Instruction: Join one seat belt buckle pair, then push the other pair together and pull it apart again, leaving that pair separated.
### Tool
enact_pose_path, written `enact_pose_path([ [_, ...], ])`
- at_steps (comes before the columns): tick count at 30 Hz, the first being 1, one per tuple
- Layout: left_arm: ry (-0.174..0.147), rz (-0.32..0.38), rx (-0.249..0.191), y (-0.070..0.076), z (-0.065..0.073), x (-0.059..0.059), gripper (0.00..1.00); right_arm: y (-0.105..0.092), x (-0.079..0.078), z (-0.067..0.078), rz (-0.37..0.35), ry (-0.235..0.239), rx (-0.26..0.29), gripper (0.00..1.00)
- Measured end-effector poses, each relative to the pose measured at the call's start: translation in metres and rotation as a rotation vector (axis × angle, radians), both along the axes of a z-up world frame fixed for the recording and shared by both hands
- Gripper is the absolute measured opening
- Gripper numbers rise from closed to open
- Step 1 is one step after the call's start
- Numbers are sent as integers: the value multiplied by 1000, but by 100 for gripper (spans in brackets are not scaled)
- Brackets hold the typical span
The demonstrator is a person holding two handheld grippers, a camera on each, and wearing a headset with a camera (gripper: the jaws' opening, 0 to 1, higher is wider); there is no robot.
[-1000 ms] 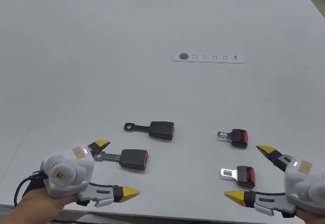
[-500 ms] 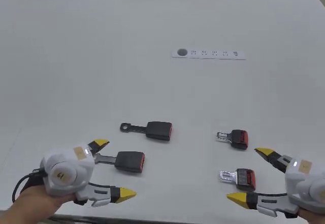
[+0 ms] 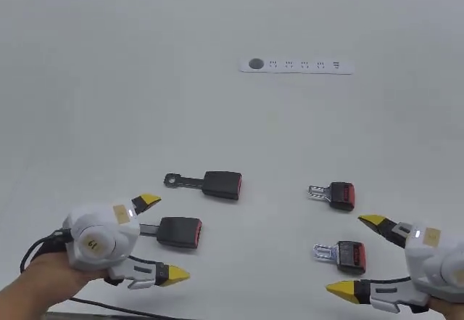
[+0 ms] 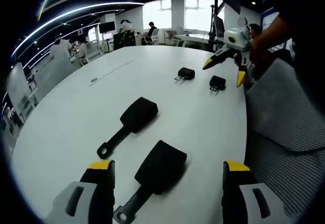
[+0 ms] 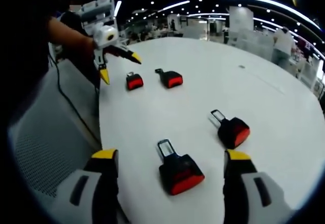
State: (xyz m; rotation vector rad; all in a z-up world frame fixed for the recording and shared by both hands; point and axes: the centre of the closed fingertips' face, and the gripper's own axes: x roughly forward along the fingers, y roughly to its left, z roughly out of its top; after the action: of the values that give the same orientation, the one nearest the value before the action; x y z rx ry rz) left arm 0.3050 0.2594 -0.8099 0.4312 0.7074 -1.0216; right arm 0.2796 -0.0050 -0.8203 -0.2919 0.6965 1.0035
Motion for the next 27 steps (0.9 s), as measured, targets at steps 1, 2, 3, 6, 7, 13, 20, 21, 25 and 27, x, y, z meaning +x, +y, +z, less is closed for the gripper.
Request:
enact_pose_path([
  [1, 6, -5, 0, 0, -1, 1, 90, 0, -1, -2, 8, 3, -2, 87],
  [2, 19, -13, 2, 0, -4, 2, 90, -1, -1, -4, 20, 10, -12, 86],
  [3, 23, -19, 8, 1, -6, 3, 90, -1, -1, -6, 27, 14, -20, 86],
  [6, 23, -38, 24, 3, -9, 9, 87, -2, 0, -8, 39, 27, -23, 84],
  [7, 31, -43, 21, 3, -11, 10, 85, -2, 2, -9, 44, 30, -24, 84],
  [13, 43, -117, 97, 7, -28, 13, 82, -4, 5, -15, 88, 44, -48, 80],
  [20, 51, -186, 163, 12, -42, 17, 74, -11, 7, -22, 112, 71, -63, 74],
  [21, 61, -189, 163, 12, -43, 17, 74, -11, 7, -23, 120, 75, -68, 73],
  [25, 78, -205, 156, 13, -44, 18, 72, -15, 3, -28, 146, 91, -94, 66],
  [27, 80, -208, 156, 13, -43, 19, 69, -17, 1, -31, 151, 95, -103, 62],
])
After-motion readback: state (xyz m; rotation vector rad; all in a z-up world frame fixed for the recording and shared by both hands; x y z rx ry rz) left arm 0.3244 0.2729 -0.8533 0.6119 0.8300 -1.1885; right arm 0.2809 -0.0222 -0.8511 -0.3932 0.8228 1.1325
